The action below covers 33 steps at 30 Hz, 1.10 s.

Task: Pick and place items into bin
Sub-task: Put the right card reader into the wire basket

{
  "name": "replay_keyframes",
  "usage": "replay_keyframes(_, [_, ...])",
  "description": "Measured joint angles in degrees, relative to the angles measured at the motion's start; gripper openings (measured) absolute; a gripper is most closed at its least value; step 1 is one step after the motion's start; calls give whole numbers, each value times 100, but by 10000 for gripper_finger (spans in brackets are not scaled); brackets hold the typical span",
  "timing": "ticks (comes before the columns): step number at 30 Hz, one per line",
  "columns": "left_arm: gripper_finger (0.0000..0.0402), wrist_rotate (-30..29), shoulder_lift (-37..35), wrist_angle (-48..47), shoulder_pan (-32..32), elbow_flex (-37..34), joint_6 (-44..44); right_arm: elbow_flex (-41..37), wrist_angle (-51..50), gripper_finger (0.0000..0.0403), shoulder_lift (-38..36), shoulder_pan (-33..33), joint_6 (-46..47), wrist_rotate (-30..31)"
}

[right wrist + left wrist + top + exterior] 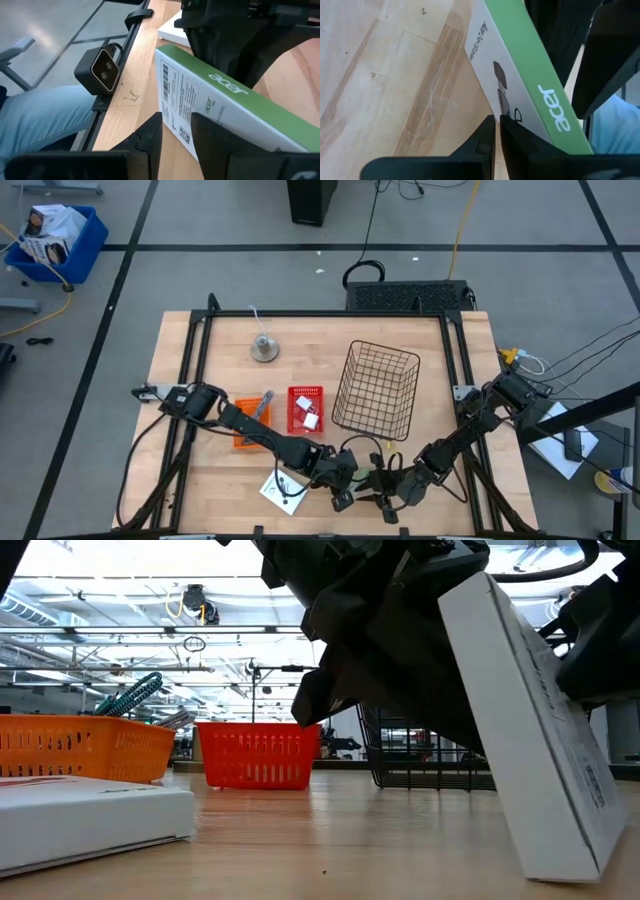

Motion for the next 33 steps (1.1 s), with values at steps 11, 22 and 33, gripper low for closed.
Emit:
replay_keyframes(11, [31, -22, -4, -10, 1, 0, 14, 0, 117, 96, 0, 189, -33, -52])
replay_keyframes(22, [31, -35, -4, -20, 6, 0, 20, 0, 343, 96, -259, 257, -918, -42])
replay_keyframes(33, [31, 63, -4, 19, -25, 0, 197, 2, -1266, 96, -1295, 223, -1265, 433])
